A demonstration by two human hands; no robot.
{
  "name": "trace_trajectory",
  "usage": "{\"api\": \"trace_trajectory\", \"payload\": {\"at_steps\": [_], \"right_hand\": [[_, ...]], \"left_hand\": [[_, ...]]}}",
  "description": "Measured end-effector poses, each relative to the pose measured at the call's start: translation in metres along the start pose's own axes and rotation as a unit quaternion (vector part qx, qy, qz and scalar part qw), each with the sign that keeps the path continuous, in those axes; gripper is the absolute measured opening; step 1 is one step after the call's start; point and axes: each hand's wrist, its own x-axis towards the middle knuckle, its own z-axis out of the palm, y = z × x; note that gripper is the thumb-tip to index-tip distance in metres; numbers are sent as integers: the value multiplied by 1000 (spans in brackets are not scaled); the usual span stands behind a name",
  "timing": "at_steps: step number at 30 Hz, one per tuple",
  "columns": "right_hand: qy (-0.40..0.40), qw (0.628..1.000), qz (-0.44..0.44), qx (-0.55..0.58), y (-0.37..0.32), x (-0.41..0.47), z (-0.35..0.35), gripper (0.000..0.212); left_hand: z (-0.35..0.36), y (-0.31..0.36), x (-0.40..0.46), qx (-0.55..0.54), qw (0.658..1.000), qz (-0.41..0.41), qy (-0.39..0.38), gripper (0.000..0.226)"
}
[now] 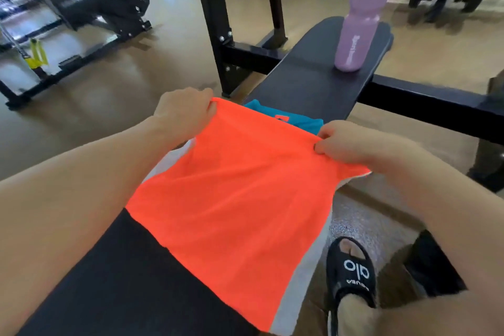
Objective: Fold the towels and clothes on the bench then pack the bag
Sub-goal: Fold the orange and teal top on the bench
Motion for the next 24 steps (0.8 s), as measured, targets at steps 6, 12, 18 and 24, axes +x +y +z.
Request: {"api": "trace_trajectory", "payload": {"at_steps": [6,12,18,24], "right_hand": [[83,995,-41,-28,23,39,0,29],[129,989,-35,-67,45,64,6,51],[120,986,-16,-115,49,76,14,49],[145,982,-9,-119,51,79,7,53]], "left_hand": [[37,11,55,30,999,11,2,36],[61,16,91,43,999,20,-18,35],[80,30,97,102,994,17,-37,18],[87,31,92,83,996,-19,11,22]]}}
